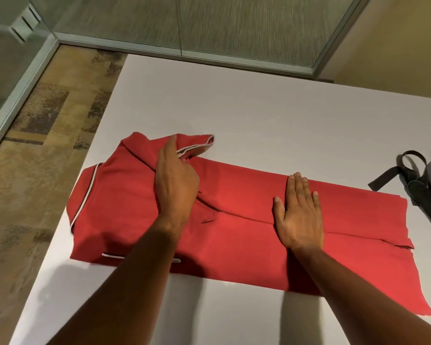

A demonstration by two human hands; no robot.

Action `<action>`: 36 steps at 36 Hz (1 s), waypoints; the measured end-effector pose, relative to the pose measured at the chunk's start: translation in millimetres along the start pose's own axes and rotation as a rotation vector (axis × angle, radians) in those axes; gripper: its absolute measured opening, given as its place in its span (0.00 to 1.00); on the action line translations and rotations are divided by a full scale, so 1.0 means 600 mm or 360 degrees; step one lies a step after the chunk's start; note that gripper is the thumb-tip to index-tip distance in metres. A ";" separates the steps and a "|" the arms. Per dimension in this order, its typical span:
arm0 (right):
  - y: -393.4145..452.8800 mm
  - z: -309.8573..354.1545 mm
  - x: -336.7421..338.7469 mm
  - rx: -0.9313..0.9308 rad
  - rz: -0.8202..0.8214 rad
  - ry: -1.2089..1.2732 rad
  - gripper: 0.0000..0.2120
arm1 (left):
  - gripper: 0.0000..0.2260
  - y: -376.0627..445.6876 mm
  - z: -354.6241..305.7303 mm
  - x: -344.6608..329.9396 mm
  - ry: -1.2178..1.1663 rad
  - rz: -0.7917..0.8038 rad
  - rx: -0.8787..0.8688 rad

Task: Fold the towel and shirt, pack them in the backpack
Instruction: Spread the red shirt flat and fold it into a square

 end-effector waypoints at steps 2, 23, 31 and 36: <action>0.000 0.001 0.000 -0.0004 0.0008 0.0002 0.33 | 0.27 -0.018 0.014 0.026 -0.0161 -0.0078 0.0170; 0.001 0.001 -0.004 0.0020 -0.0015 -0.0017 0.33 | 0.29 -0.069 0.049 0.083 0.0305 -0.0011 0.0044; 0.003 0.005 -0.001 -0.0006 0.0065 -0.0049 0.35 | 0.29 -0.014 0.074 0.051 0.0620 0.0330 -0.0201; 0.003 0.062 0.001 -0.0075 0.0004 0.0056 0.37 | 0.28 -0.016 0.081 0.094 0.0158 0.0117 0.0067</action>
Point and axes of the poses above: each hand's wrist, its own y-axis towards the middle knuckle, its own x-axis out of the back of the hand, z = x × y, the point moved 2 cm from there along y, towards the middle knuckle, and after that the axes turned 8 degrees about y, right-handed, at the moved point
